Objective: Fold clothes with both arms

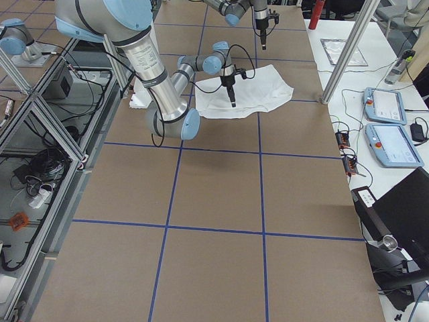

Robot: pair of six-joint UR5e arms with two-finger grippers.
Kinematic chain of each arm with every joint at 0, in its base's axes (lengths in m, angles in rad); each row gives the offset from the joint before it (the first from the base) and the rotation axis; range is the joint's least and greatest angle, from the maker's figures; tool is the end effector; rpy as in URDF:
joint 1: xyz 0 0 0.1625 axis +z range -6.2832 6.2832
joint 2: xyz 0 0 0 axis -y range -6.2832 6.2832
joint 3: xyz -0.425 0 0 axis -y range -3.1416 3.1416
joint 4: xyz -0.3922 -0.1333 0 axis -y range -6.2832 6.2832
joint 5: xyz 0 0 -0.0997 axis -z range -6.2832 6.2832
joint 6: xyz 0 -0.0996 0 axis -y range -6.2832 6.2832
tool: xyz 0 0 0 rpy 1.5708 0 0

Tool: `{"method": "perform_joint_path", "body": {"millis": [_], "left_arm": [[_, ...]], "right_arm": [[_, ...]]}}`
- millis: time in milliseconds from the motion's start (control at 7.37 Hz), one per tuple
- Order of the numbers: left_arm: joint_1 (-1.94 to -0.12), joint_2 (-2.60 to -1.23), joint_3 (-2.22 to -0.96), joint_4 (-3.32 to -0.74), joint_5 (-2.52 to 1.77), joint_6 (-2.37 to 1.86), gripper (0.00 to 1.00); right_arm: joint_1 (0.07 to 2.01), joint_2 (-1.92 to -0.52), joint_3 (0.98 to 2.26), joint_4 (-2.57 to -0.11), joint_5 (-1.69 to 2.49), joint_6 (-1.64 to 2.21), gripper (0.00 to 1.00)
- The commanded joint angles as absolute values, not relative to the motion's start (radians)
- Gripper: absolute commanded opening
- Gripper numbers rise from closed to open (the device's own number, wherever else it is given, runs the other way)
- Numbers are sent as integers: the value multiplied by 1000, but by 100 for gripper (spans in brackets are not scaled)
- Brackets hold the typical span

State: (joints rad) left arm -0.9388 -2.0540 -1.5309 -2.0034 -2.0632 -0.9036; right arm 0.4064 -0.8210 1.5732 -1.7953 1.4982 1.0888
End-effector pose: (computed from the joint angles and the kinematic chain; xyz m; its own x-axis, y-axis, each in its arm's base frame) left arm 0.3339 -0.6020 0.3502 0.6044 0.0976 -0.7907 0.1560 0.9588 0.2375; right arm -0.5986 -0.4106 0.2412 0.9015 -0.1154 0.4171 -0.0112 0.9573 0.2889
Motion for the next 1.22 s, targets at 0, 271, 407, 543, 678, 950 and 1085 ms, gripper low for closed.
{"method": "perform_joint_path", "body": {"millis": [0, 271, 407, 543, 678, 950, 1085], "left_arm": [[-937, -2054, -1531, -2003, -2063, -902, 100], [-939, -2054, -1529, -2003, -2063, -904, 100], [-937, -2054, -1531, -2003, -2063, -904, 100], [-937, -2054, -1529, -2003, -2063, -902, 100], [-937, -2054, -1529, -2003, -2063, -902, 100], [-937, -2054, -1529, -2003, -2063, -902, 100], [-937, -2054, -1528, -2005, -2063, -902, 100]], "right_arm": [[394, -847, 1586, -1836, 1468, 1091, 100], [396, -874, 1636, -1897, 1471, 1075, 100], [394, -938, 1734, -1957, 1471, 1066, 100], [388, -939, 1761, -1959, 1476, 1065, 100], [384, -905, 1735, -1938, 1471, 1077, 100], [383, -801, 1550, -1722, 1470, 1156, 100], [383, -802, 1499, -1625, 1468, 1173, 100]]}}
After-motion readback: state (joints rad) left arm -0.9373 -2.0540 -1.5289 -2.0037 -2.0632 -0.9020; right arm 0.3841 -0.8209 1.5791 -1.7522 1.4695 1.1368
